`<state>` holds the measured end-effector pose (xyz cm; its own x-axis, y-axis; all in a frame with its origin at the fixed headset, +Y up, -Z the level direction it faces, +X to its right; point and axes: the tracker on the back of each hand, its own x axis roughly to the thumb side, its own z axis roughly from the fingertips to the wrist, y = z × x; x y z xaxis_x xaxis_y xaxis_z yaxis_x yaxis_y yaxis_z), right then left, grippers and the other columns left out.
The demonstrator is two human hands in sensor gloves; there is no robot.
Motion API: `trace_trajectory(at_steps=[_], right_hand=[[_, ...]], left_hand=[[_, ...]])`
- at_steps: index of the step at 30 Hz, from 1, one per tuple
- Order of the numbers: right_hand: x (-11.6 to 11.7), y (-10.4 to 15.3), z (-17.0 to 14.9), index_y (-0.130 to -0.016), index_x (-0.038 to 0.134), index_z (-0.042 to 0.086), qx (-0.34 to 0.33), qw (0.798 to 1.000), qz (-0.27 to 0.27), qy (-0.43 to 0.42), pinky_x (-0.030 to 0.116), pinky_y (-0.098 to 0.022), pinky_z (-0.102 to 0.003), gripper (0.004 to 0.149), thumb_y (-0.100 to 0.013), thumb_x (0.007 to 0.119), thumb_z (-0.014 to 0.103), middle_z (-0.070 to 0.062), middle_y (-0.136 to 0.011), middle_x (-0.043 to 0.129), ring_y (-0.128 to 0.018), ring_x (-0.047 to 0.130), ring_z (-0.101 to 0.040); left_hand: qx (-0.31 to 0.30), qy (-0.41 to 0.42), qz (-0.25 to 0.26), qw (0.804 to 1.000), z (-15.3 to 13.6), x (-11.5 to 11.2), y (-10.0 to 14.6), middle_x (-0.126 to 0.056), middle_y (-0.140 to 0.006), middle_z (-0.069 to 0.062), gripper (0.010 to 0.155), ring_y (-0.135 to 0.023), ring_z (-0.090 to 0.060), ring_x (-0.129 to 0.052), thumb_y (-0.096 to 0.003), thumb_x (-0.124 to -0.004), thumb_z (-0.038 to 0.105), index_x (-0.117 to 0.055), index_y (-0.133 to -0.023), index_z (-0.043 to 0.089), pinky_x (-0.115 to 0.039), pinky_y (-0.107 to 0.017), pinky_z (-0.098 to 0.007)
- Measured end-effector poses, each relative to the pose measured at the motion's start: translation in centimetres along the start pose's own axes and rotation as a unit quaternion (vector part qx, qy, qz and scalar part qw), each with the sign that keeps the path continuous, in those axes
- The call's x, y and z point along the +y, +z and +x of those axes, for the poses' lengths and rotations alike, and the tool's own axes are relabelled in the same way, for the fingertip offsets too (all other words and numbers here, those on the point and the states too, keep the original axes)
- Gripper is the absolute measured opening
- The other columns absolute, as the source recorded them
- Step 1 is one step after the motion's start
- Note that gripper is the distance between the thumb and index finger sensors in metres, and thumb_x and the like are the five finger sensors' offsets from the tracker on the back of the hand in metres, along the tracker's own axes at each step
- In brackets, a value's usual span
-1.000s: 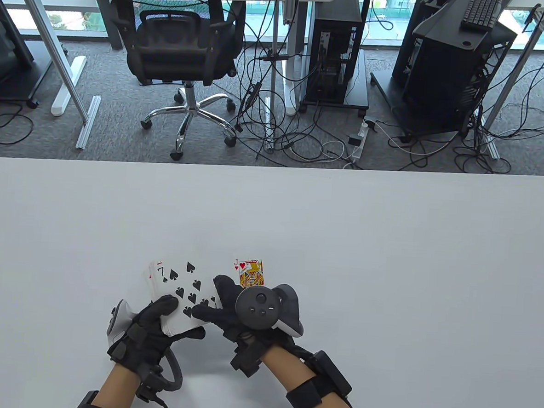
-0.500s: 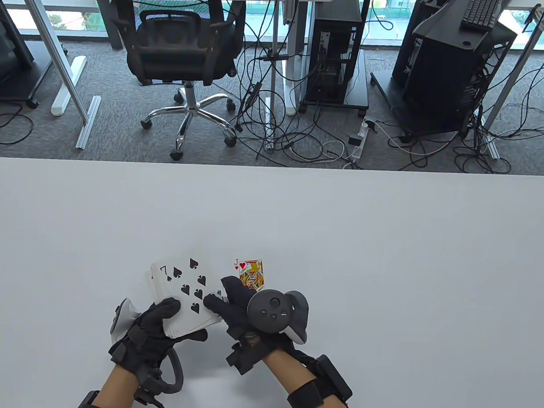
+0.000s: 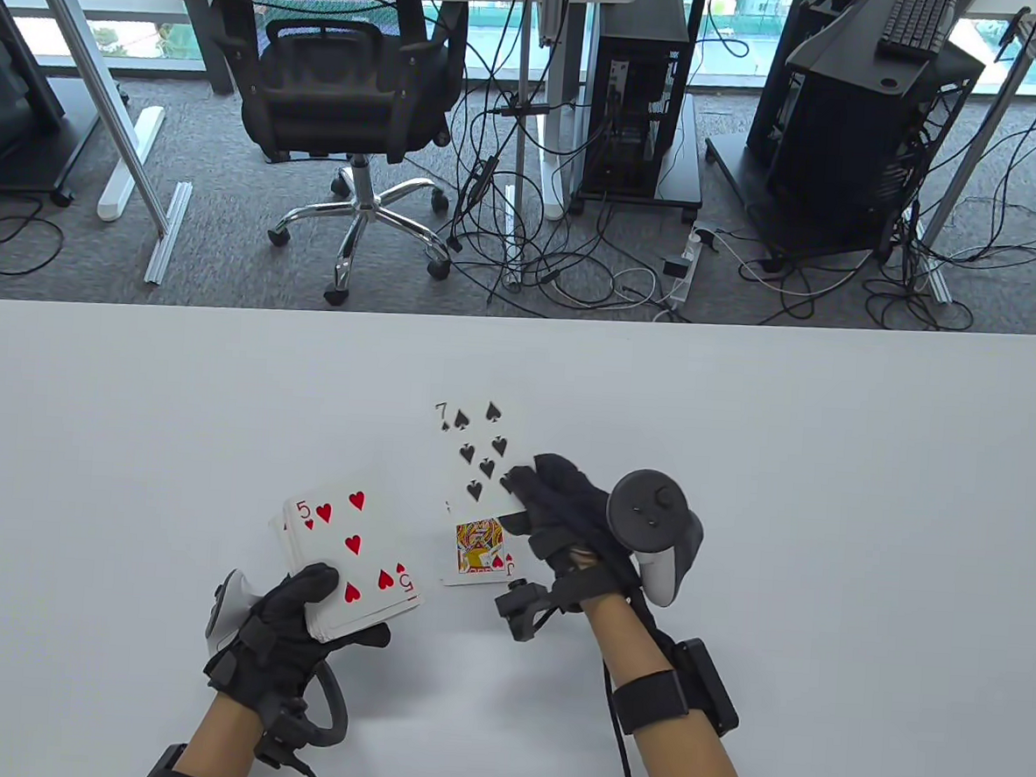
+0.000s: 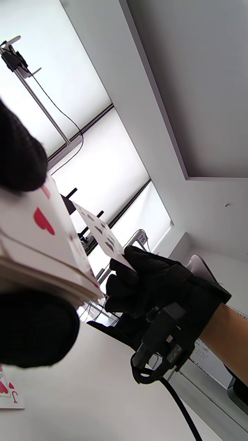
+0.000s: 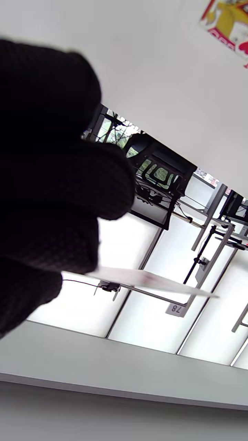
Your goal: Playing card suit sorting
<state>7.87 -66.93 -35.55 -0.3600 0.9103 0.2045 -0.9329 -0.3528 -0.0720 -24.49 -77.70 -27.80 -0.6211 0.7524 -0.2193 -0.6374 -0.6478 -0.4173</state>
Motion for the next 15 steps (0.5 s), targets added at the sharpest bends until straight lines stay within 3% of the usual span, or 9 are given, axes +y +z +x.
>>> trace_trajectory(at_steps=[5,10,15], right_hand=[[-3.2,-0.5,-4.2,-0.076,0.074,-0.011,0.072,0.986,-0.037,0.144,0.086,-0.029,-0.046,0.041,-0.053,0.071,0.023,-0.007,-0.043,0.093,-0.037,0.098,-0.028],[-4.1,0.0,-9.1,-0.075,0.075,-0.013,0.16,0.943,-0.014,0.29,0.086,-0.027,-0.047,0.042,-0.053,0.072,0.022,-0.008,-0.04,0.093,-0.034,0.099,-0.029],[-3.6,-0.1,-11.2,-0.076,0.075,-0.015,0.203,0.892,0.006,0.403,0.085,-0.026,-0.047,0.045,-0.052,0.072,0.023,-0.009,-0.039,0.094,-0.03,0.099,-0.03]], left_hand=[[0.005,0.002,0.004,1.0,0.0,-0.1,0.1,-0.052,-0.115,-0.007,0.063,-0.093,-0.045,-0.073,-0.0634,-0.069,0.043,-0.033,-0.112,0.024,-0.085,-0.051,-0.046],[0.001,-0.003,0.005,1.0,0.2,0.0,0.1,-0.051,-0.115,-0.007,0.063,-0.093,-0.045,-0.073,-0.0634,-0.068,0.043,-0.033,-0.112,0.024,-0.085,-0.051,-0.046],[0.002,-0.001,0.006,1.0,0.1,0.0,0.1,-0.051,-0.115,-0.007,0.063,-0.093,-0.045,-0.073,-0.0635,-0.068,0.043,-0.033,-0.112,0.024,-0.085,-0.051,-0.046]])
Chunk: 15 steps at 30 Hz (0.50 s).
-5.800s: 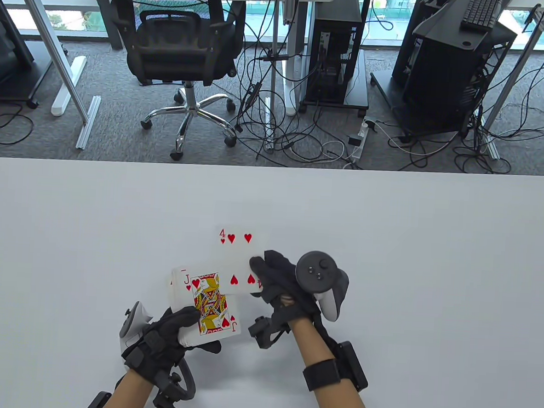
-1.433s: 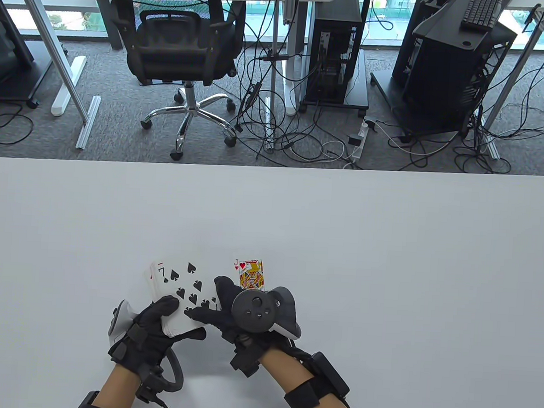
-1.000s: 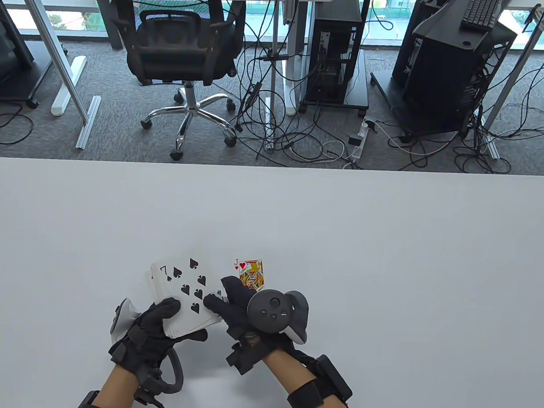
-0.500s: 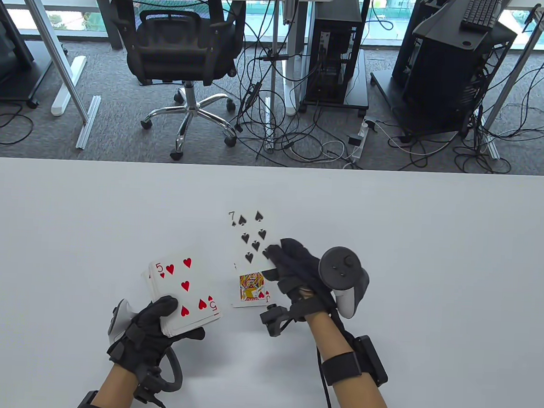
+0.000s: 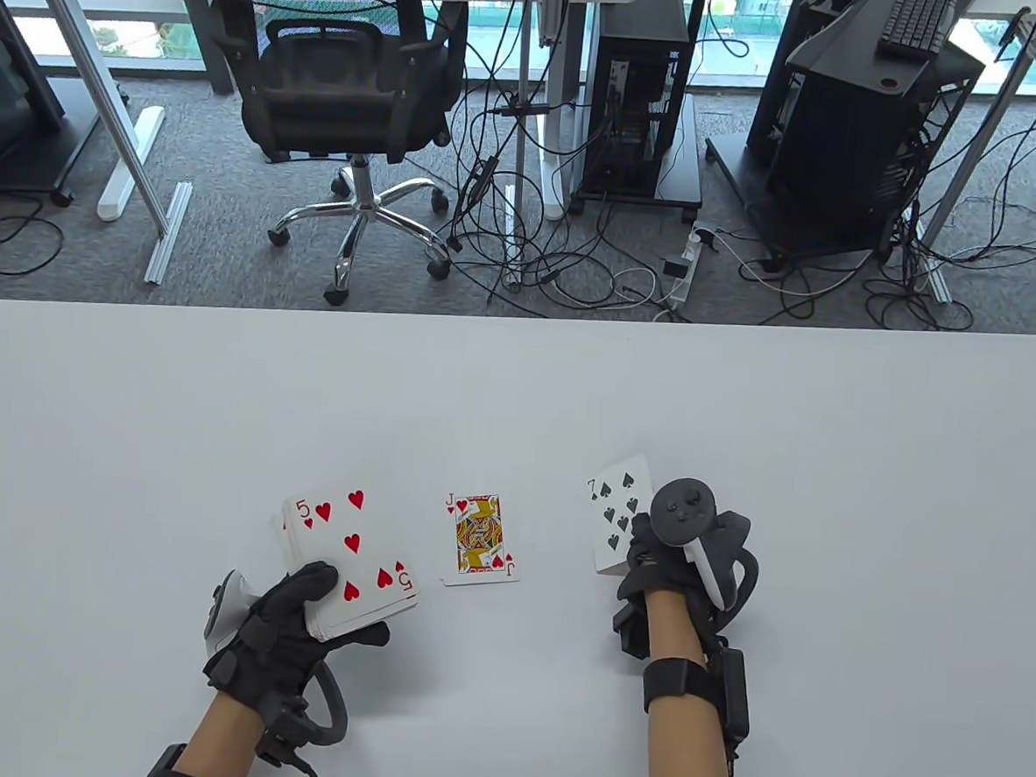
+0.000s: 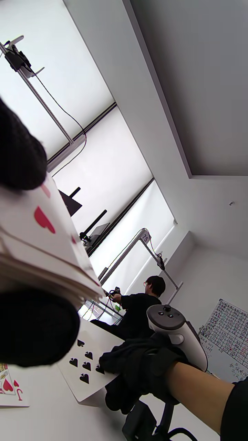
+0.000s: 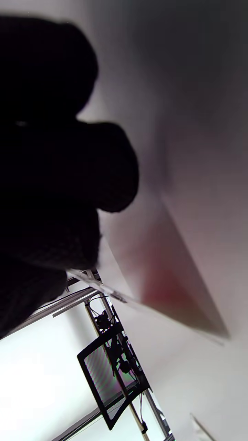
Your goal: Playing card suit sorting
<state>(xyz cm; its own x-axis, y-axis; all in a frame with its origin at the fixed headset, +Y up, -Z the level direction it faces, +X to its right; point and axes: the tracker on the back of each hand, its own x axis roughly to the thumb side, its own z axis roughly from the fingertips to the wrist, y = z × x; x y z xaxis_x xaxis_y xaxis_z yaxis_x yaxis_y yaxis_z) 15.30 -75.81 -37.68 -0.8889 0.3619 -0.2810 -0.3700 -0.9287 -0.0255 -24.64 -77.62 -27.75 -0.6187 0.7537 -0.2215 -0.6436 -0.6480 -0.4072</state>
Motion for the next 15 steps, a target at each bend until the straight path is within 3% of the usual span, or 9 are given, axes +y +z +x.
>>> trace_trajectory(at_steps=[6,10,15], right_hand=[[1.1,-0.4,1.3,-0.076,0.076,-0.017,0.017,0.987,0.025,0.159,0.086,-0.024,-0.045,0.05,-0.053,0.072,0.027,-0.006,-0.035,0.093,-0.029,0.097,-0.025],[2.1,-0.4,2.3,-0.077,0.075,-0.016,0.018,0.963,0.044,0.265,0.085,-0.025,-0.045,0.054,-0.053,0.072,0.032,-0.007,-0.035,0.093,-0.029,0.097,-0.023],[2.7,-0.2,2.8,-0.08,0.074,-0.016,0.027,0.941,0.06,0.332,0.084,-0.027,-0.047,0.056,-0.056,0.065,0.033,-0.011,-0.039,0.094,-0.032,0.097,-0.029]], left_hand=[[0.002,-0.002,0.002,1.0,0.0,0.0,0.0,-0.051,-0.115,-0.007,0.063,-0.093,-0.045,-0.073,-0.0635,-0.068,0.044,-0.033,-0.112,0.024,-0.085,-0.051,-0.046],[0.004,-0.001,0.003,1.0,-0.1,0.1,0.0,-0.051,-0.115,-0.007,0.063,-0.093,-0.045,-0.073,-0.0636,-0.068,0.043,-0.033,-0.112,0.024,-0.085,-0.052,-0.046],[0.003,-0.001,0.002,1.0,-0.1,0.1,0.0,-0.051,-0.115,-0.007,0.063,-0.093,-0.045,-0.072,-0.0637,-0.068,0.043,-0.033,-0.112,0.024,-0.085,-0.052,-0.046]])
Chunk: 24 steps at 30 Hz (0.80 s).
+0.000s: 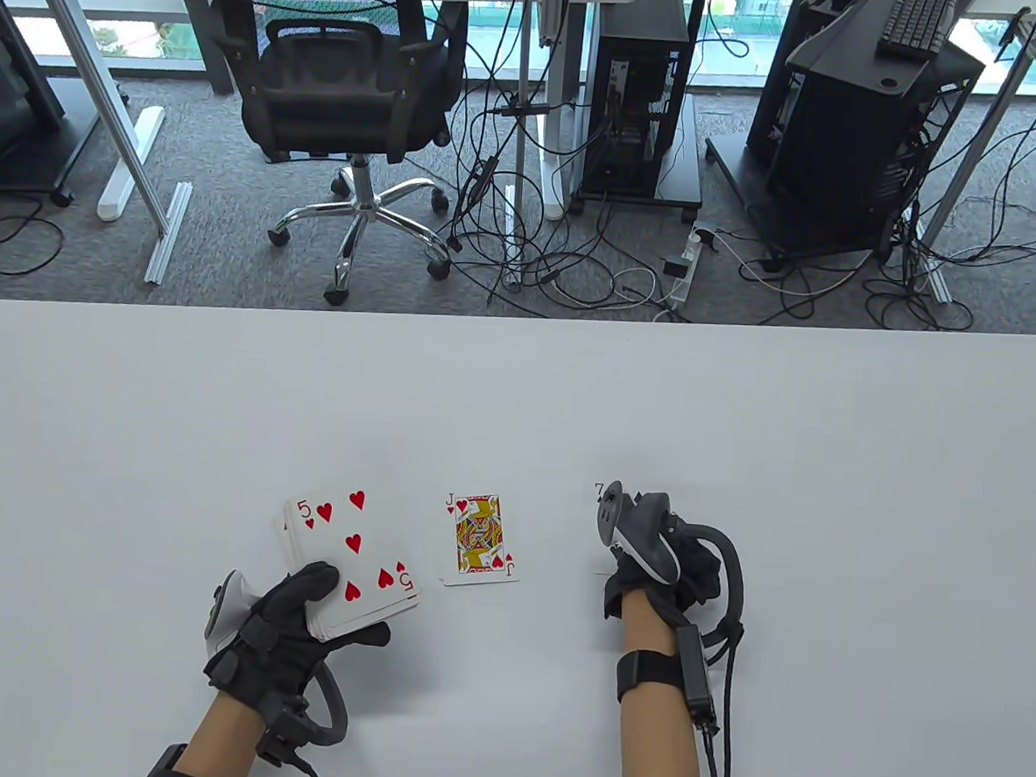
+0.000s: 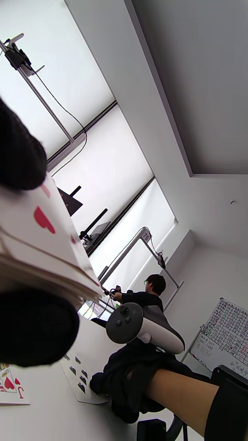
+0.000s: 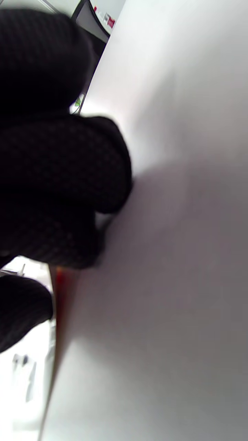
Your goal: Playing card suit sorting
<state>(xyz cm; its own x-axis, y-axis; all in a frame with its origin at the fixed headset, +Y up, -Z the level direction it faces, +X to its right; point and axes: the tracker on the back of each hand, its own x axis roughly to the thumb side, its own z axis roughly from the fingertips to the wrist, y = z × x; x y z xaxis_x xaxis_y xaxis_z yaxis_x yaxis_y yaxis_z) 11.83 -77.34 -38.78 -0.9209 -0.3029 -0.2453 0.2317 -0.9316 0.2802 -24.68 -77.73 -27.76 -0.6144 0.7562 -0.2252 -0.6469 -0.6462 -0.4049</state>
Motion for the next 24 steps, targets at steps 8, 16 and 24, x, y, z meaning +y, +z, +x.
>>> trace_trajectory(at_steps=[8,16,24], right_hand=[[-0.9,0.0,-0.5,-0.086,0.069,-0.014,-0.012,0.997,-0.077,0.005,0.084,-0.029,-0.049,0.064,-0.056,0.064,0.042,-0.012,-0.044,0.093,-0.035,0.097,-0.032],[-6.1,3.9,0.6,-0.087,0.067,-0.017,-0.164,0.946,-0.179,-0.217,0.083,-0.031,-0.051,0.063,-0.057,0.063,0.039,-0.015,-0.049,0.093,-0.039,0.096,-0.036],[-8.3,10.6,5.6,-0.086,0.066,-0.018,-0.365,0.816,-0.152,-0.422,0.083,-0.033,-0.052,0.066,-0.057,0.064,0.041,-0.016,-0.051,0.092,-0.042,0.096,-0.037]], left_hand=[[0.0,0.002,-0.004,1.0,0.0,0.0,0.0,-0.051,-0.115,-0.007,0.063,-0.094,-0.046,-0.072,-0.0636,-0.068,0.043,-0.033,-0.112,0.024,-0.085,-0.052,-0.046],[0.006,0.001,-0.003,1.0,-0.3,0.2,0.0,-0.051,-0.115,-0.007,0.063,-0.094,-0.046,-0.072,-0.0636,-0.068,0.043,-0.033,-0.112,0.024,-0.085,-0.052,-0.046],[0.01,-0.005,-0.002,1.0,-0.4,0.2,0.0,-0.05,-0.115,-0.007,0.063,-0.094,-0.046,-0.071,-0.0634,-0.069,0.043,-0.033,-0.112,0.025,-0.084,-0.052,-0.047]])
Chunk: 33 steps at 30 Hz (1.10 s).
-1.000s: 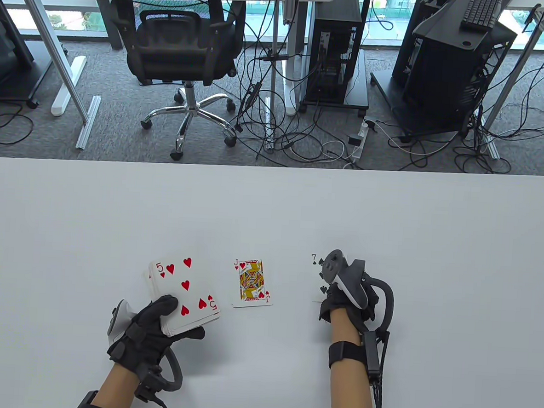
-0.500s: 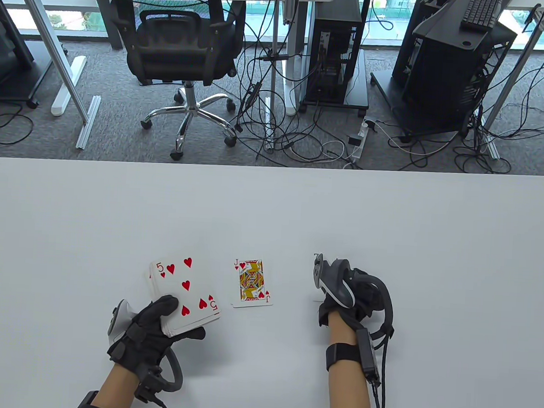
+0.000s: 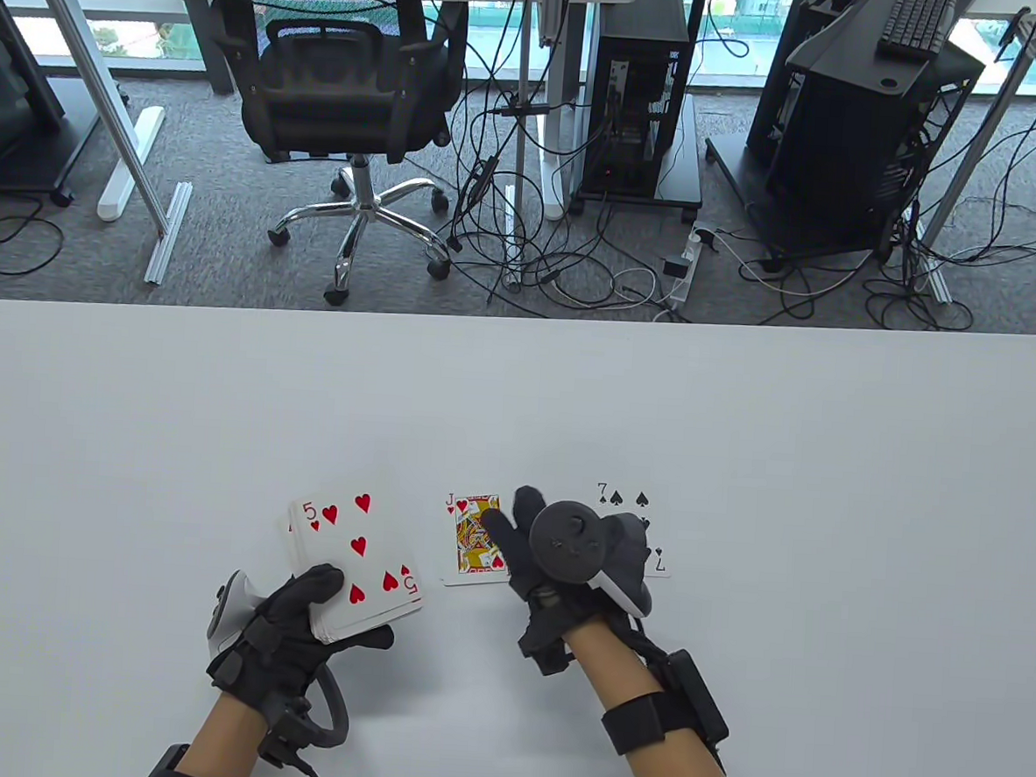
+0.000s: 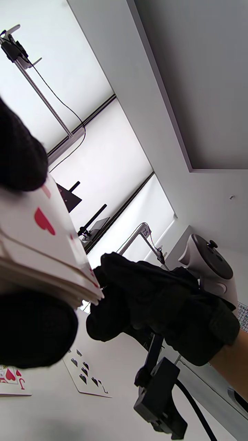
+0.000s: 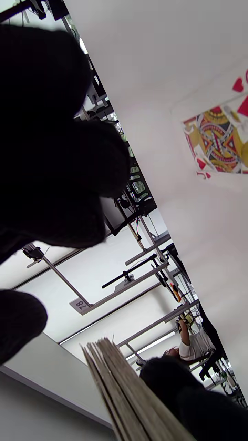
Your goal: Playing card suit sorting
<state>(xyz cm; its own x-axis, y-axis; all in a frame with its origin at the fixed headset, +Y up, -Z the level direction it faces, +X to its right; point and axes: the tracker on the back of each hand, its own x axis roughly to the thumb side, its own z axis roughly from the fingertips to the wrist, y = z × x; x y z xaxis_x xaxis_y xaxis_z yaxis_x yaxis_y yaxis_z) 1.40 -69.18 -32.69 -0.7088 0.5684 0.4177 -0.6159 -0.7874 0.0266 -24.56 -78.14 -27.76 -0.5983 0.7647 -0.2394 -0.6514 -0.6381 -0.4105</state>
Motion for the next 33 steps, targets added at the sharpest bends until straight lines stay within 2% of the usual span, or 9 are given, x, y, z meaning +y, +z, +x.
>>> trace_trajectory(at_steps=[6,9,12,16,20,28,33], right_hand=[[3.1,0.7,4.0,-0.093,0.051,-0.019,-0.065,0.996,0.038,-0.04,0.078,-0.041,-0.056,0.083,-0.053,0.068,0.051,-0.02,-0.066,0.083,-0.056,0.089,-0.043],[4.0,0.8,4.9,-0.09,0.053,-0.018,-0.076,0.996,0.02,-0.035,0.08,-0.039,-0.053,0.081,-0.05,0.072,0.051,-0.015,-0.062,0.084,-0.053,0.09,-0.04],[4.3,0.8,4.8,-0.085,0.059,-0.015,-0.072,0.997,-0.006,-0.028,0.083,-0.036,-0.049,0.073,-0.05,0.074,0.047,-0.01,-0.055,0.086,-0.048,0.093,-0.033],[3.9,0.7,4.0,-0.077,0.07,-0.011,-0.039,0.994,-0.015,-0.097,0.087,-0.03,-0.045,0.057,-0.05,0.077,0.038,-0.006,-0.044,0.091,-0.038,0.098,-0.028],[3.2,0.9,3.7,-0.072,0.075,-0.01,-0.036,0.994,-0.017,-0.101,0.088,-0.028,-0.044,0.048,-0.051,0.074,0.033,-0.005,-0.041,0.094,-0.035,0.1,-0.026],[2.2,1.5,2.8,-0.07,0.078,-0.01,-0.024,0.994,-0.011,-0.109,0.089,-0.026,-0.043,0.041,-0.053,0.069,0.026,-0.005,-0.038,0.095,-0.031,0.101,-0.025],[0.0,1.9,1.3,-0.07,0.078,-0.01,-0.001,0.995,-0.033,-0.099,0.089,-0.024,-0.041,0.04,-0.054,0.069,0.025,-0.004,-0.036,0.095,-0.029,0.101,-0.023]], left_hand=[[0.005,-0.018,-0.009,1.0,0.0,0.0,-0.1,-0.05,-0.115,-0.007,0.063,-0.094,-0.046,-0.071,-0.0631,-0.069,0.043,-0.033,-0.112,0.025,-0.084,-0.052,-0.047],[0.006,-0.017,-0.01,1.0,0.0,0.0,-0.1,-0.05,-0.115,-0.008,0.063,-0.094,-0.046,-0.071,-0.0632,-0.069,0.043,-0.033,-0.112,0.025,-0.084,-0.052,-0.047],[0.008,-0.019,-0.013,1.0,0.0,0.0,-0.1,-0.051,-0.115,-0.008,0.063,-0.094,-0.047,-0.071,-0.063,-0.07,0.043,-0.034,-0.112,0.025,-0.084,-0.052,-0.048],[0.011,-0.027,-0.024,0.999,0.0,-0.1,-0.2,-0.052,-0.115,-0.008,0.064,-0.093,-0.047,-0.072,-0.062,-0.071,0.043,-0.035,-0.112,0.024,-0.084,-0.051,-0.048],[0.011,-0.032,-0.04,0.999,-0.2,-0.4,-0.5,-0.052,-0.115,-0.008,0.065,-0.093,-0.048,-0.072,-0.0615,-0.072,0.042,-0.035,-0.112,0.024,-0.085,-0.051,-0.048],[0.02,-0.039,-0.048,0.998,-0.5,-0.6,-0.7,-0.054,-0.114,-0.009,0.064,-0.091,-0.047,-0.074,-0.061,-0.072,0.039,-0.037,-0.111,0.024,-0.085,-0.05,-0.048],[0.009,-0.027,-0.049,0.998,-0.4,-0.7,-0.7,-0.056,-0.113,-0.009,0.063,-0.091,-0.047,-0.076,-0.061,-0.072,0.039,-0.038,-0.111,0.024,-0.086,-0.049,-0.048]])
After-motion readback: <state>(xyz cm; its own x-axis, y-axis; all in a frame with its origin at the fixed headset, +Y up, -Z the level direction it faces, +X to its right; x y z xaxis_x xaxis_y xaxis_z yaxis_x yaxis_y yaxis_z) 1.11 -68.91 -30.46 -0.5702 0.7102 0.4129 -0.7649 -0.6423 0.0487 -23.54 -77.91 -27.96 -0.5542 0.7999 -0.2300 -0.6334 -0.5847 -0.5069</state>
